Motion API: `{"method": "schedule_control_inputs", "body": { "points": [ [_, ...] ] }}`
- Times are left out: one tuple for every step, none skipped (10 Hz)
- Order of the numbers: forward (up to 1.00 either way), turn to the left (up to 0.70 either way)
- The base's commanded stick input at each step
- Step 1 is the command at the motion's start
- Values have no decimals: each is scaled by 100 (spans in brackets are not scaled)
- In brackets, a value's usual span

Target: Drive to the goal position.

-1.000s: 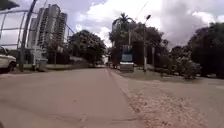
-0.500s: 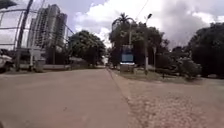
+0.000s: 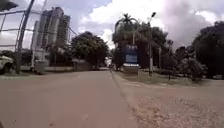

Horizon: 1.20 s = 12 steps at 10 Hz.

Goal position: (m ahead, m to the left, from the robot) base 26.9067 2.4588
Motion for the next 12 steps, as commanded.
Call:
{"method": "schedule_control_inputs", "body": {
  "points": [
    [70,0],
    [70,0],
    [70,0],
    [70,0],
    [70,0],
    [70,0],
    [70,0],
    [70,0],
    [70,0],
    [70,0],
    [70,0],
    [70,0]
  ]
}}
